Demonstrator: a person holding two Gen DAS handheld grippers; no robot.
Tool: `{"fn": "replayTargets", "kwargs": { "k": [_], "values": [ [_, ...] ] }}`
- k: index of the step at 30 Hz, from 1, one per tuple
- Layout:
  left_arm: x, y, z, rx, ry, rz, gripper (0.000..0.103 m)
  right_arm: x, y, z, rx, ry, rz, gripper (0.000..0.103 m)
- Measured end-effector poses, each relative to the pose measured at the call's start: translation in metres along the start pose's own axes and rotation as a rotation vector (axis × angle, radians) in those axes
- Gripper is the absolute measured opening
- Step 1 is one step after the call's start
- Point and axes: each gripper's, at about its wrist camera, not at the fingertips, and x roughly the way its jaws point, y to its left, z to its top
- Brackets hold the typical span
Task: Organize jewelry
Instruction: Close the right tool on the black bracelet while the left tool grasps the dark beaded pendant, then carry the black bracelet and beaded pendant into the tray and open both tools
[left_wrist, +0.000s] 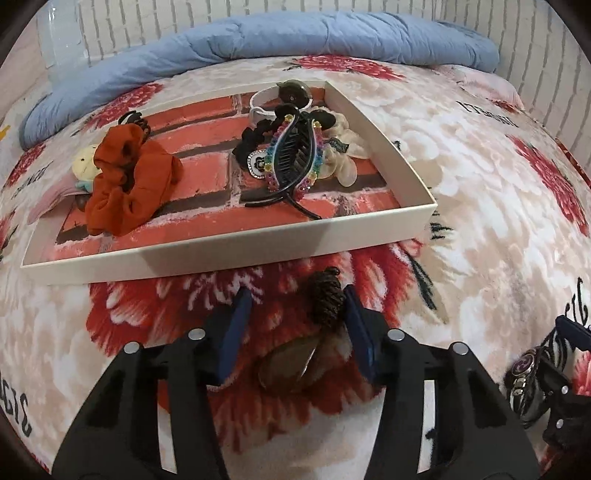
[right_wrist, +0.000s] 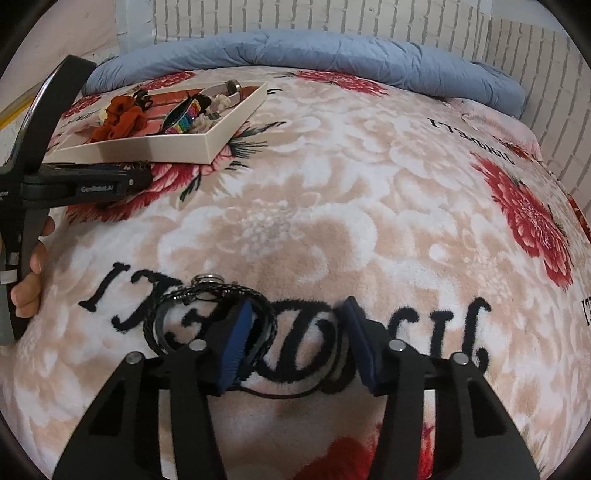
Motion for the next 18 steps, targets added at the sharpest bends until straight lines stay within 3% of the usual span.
{"fn": "replayTargets", "kwargs": {
  "k": [1, 3, 4, 13, 18],
  "values": [
    [-0.001, 0.000, -0.001, 0.001, -0.005, -0.003, 0.042, 0.000, 0.002, 0.000, -0.007, -0.002, -0.001, 0.044],
    [-0.001, 0.002, -0.002, -0.002, -0.002, -0.025, 0.019, -0.001, 0.004, 0.000, -0.015, -0.006, -0.004, 0.038],
    [-0.001, 0.003, -0.002, -0.004, -0.002, -0.024, 0.016, -0.001, 0.006, 0.000, -0.018, -0.006, -0.005, 0.036],
    [-0.011, 0.007, -0.007, 0.013, -0.006, -0.020, 0.014, -0.002, 0.008, 0.002, -0.020, -0.005, 0.002, 0.011],
    [-0.029, 0.020, -0.008, 0.002, -0.027, -0.039, 0.014, -0.008, 0.011, 0.007, -0.018, -0.030, -0.017, 0.007]
  ]
}}
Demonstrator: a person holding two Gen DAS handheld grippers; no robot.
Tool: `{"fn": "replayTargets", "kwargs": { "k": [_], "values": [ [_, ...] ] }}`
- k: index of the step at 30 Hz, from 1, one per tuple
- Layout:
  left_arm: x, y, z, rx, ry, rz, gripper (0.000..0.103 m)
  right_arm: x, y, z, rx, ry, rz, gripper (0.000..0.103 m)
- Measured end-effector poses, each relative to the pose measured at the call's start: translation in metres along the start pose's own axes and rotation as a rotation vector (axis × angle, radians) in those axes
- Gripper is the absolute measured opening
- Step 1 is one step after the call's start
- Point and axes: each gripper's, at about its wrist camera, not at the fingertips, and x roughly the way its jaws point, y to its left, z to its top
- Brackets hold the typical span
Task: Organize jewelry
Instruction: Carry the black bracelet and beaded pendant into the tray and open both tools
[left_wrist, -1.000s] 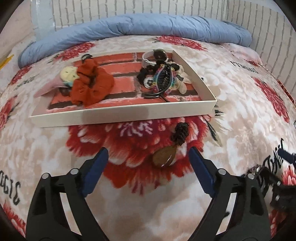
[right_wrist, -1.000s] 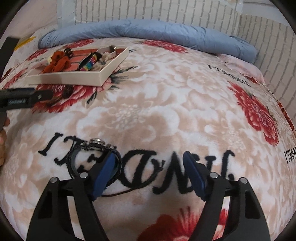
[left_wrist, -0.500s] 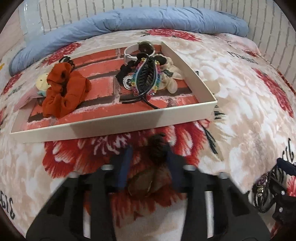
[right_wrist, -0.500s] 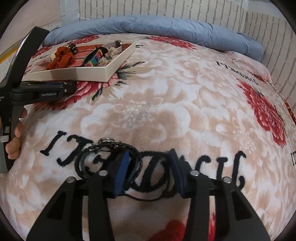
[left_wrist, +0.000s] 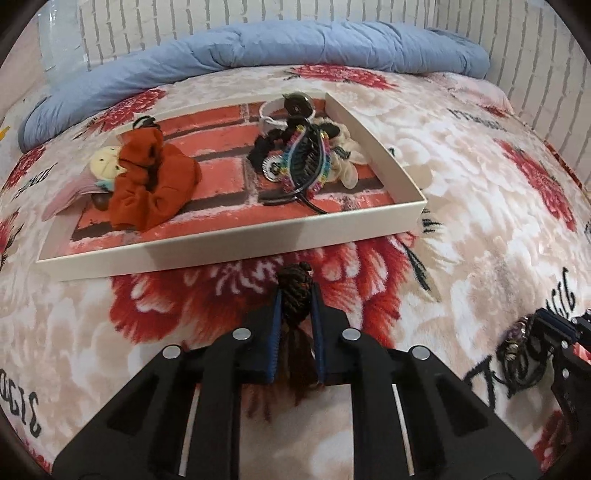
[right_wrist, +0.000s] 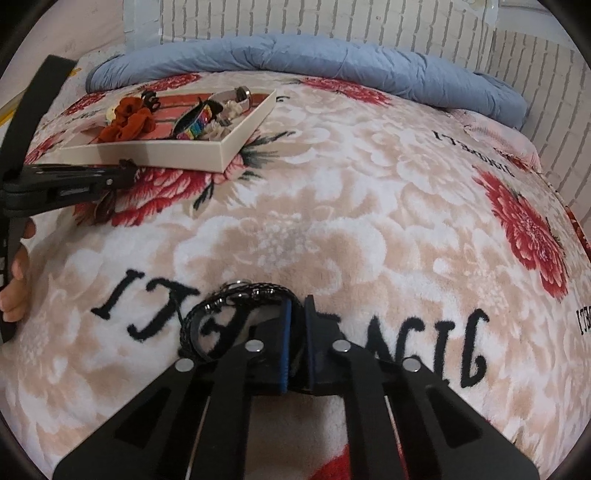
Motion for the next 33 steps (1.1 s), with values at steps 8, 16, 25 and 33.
{"fn": "replayTargets", "kwargs": {
  "k": [8, 16, 25, 33],
  "values": [
    [-0.034, 0.024, 0.006, 0.004, -0.050, -0.018, 0.014, -0.024, 0.008, 0.035, 0.023, -0.119, -0.033, 0.006],
    [-0.069, 0.071, 0.033, -0.062, -0.124, -0.045, 0.014, -0.042, 0.033, 0.096, 0.031, -0.241, -0.024, 0.006],
    [-0.071, 0.132, 0.069, -0.146, -0.197, -0.040, 0.014, -0.037, 0.065, 0.167, 0.083, -0.365, 0.025, 0.006],
    [-0.026, 0.169, 0.093, -0.164, -0.210, -0.015, 0.014, 0.009, 0.092, 0.204, 0.088, -0.385, 0.041, 0.006]
  ]
}}
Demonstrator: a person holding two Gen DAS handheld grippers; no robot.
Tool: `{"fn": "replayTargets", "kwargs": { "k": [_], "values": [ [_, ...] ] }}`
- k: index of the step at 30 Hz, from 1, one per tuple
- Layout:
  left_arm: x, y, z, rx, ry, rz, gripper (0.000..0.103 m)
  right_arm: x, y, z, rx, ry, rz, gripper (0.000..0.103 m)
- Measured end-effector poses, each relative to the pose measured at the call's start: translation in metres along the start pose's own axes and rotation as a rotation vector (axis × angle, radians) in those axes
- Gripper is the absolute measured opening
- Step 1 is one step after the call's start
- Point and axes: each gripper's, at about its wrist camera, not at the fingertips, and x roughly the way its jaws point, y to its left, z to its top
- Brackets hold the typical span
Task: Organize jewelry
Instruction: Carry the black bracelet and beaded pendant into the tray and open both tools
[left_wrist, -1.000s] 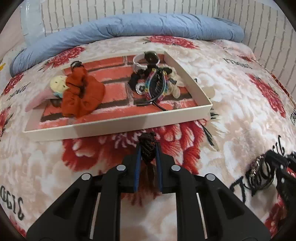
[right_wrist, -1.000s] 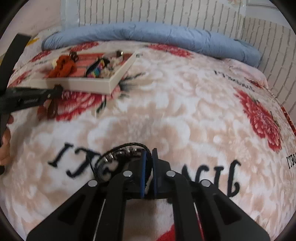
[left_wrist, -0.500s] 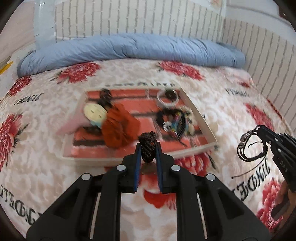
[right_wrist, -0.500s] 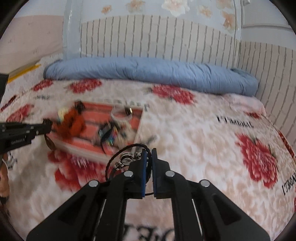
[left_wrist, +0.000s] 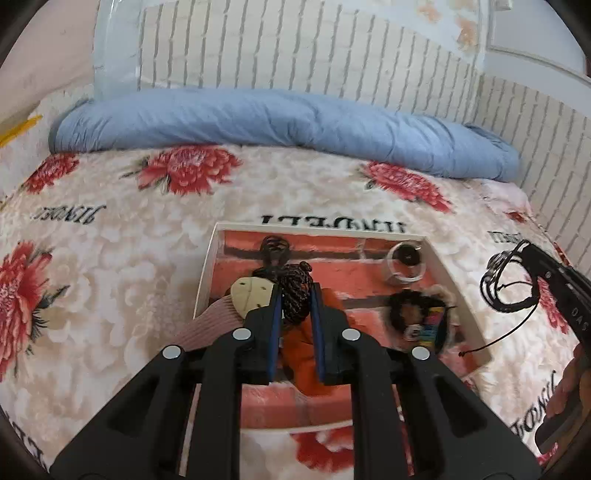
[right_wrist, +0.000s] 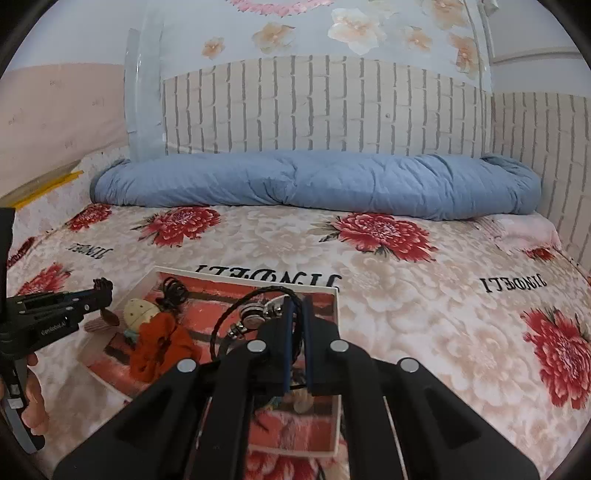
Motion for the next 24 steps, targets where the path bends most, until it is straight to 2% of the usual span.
{"fn": "replayTargets", "kwargs": {
  "k": [3, 9, 15, 19, 21, 24],
  "values": [
    [0.025, 0.003, -0.006, 0.016, 0.047, 0.011, 0.014, 0.022, 0.003, -0.011, 0.010, 0.022, 0.017, 0.006],
    [0.050, 0.009, -0.017, 0.022, 0.102, 0.047, 0.014, 0.060, 0.001, -0.034, 0.000, 0.109, 0.015, 0.006],
    [0.052, 0.002, -0.029, 0.077, 0.089, 0.092, 0.015, 0.063, 0.002, -0.052, 0.008, 0.164, 0.057, 0.006],
    [0.050, 0.003, -0.030, 0.073, 0.091, 0.089, 0.016, 0.058, 0.010, -0.062, -0.016, 0.178, 0.049, 0.006],
    [0.048, 0.005, -0.032, 0.064, 0.089, 0.090, 0.020, 0.060, 0.012, -0.066, -0.012, 0.188, 0.055, 0.006],
    [0.043, 0.008, -0.035, 0.050, 0.079, 0.099, 0.034, 0.059, 0.012, -0.068, -0.009, 0.185, 0.060, 0.009]
  ]
}}
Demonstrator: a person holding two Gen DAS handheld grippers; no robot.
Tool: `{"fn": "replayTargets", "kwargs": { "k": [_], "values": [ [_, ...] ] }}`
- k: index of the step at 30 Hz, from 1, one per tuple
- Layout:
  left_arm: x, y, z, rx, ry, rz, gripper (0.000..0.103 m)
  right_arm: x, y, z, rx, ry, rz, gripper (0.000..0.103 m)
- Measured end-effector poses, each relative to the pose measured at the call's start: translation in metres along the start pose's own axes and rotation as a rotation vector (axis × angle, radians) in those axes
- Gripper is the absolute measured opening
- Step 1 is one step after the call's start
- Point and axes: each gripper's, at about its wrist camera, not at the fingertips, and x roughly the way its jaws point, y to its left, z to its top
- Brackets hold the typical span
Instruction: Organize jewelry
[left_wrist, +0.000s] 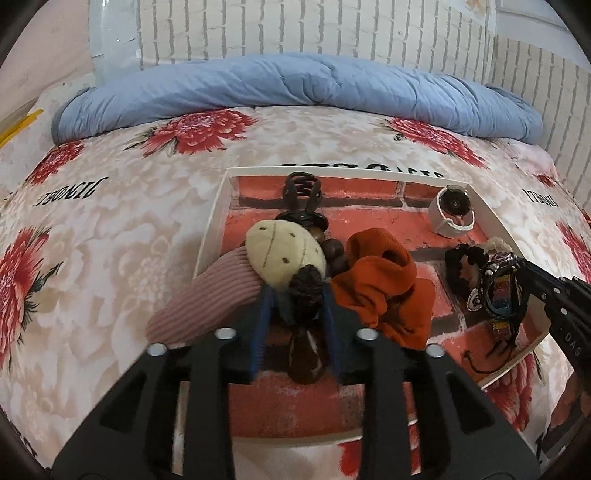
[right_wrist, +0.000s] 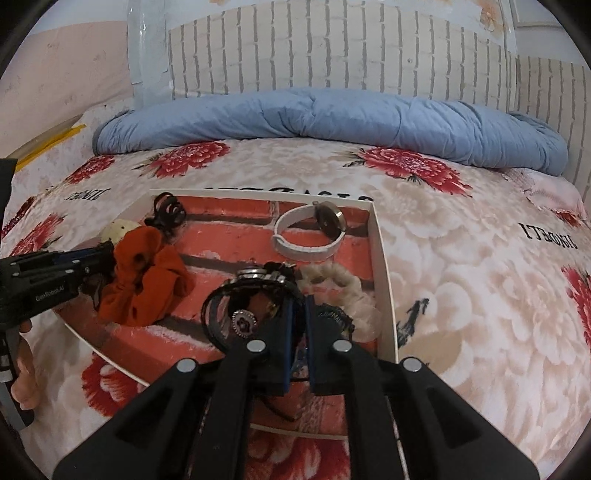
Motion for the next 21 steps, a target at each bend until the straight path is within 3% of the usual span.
{"fn": "replayTargets", "kwargs": {
  "k": [5, 8, 10, 17, 21],
  "values": [
    [-0.009, 0.005, -0.010, -0.019, 0.006, 0.012, 0.048, -0.007, -0.001, -0.004, 0.025, -0.015, 0.018, 0.009],
    [-0.024, 0.008, -0.012, -0.033, -0.019, 0.027, 0.063, -0.014, -0.004, -0.003, 0.040, -0.032, 0.015, 0.011],
    [-0.035, 0.009, -0.012, -0.043, -0.043, 0.040, 0.075, -0.019, -0.007, -0.002, 0.055, -0.044, 0.013, 0.041],
    [-0.070, 0.010, -0.034, -0.052, -0.118, 0.140, 0.098, -0.044, -0.012, -0.013, 0.078, -0.093, -0.025, 0.051],
    [-0.089, 0.010, -0.055, -0.058, -0.140, 0.172, 0.098, -0.071, -0.008, -0.029, 0.086, -0.126, -0.042, 0.067]
  ]
}}
